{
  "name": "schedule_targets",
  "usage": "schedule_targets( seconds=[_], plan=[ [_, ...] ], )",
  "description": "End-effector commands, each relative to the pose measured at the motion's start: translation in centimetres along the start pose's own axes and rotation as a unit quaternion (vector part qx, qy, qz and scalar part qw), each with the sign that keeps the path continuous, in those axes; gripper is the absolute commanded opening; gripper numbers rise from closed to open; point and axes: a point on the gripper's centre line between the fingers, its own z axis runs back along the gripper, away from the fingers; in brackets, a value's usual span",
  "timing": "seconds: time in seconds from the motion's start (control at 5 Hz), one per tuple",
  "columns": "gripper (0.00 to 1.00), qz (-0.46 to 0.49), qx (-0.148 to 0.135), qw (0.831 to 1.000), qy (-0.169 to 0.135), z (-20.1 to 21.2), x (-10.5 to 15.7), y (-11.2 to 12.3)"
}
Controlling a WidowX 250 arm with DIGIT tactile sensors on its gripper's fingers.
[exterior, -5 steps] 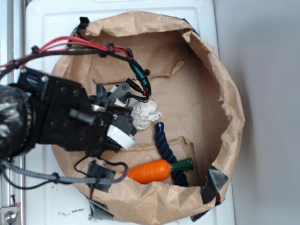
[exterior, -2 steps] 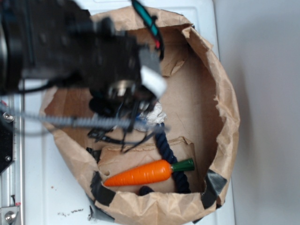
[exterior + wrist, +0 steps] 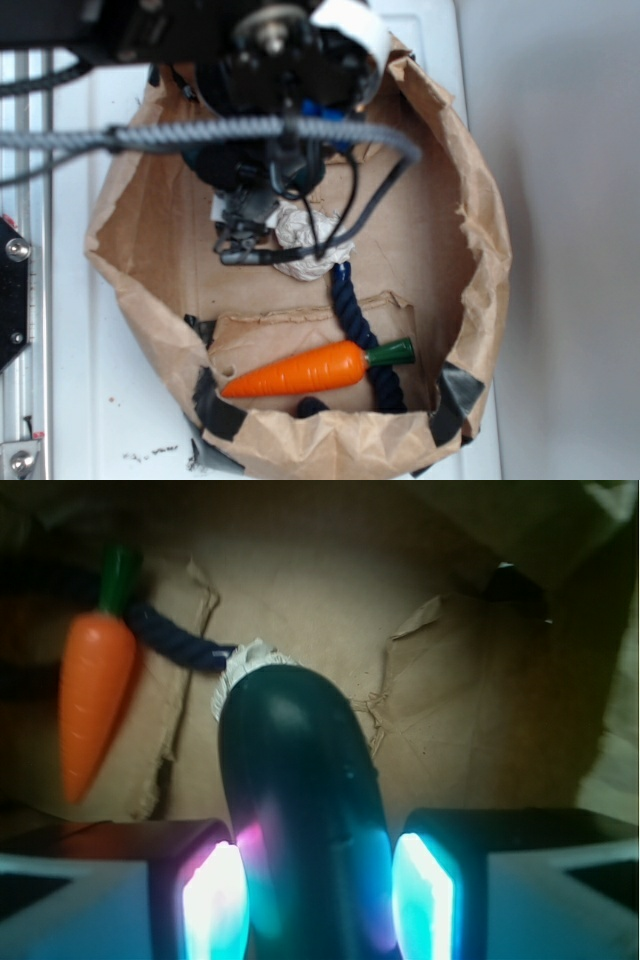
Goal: Grab the plastic pickle.
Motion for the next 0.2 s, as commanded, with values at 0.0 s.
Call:
schedule_targets(
  seconds=[0.0],
  plan=[
    [0.00,0.012,0.027,0.999,-0.040,4.32,2.17,-2.69]
  ],
)
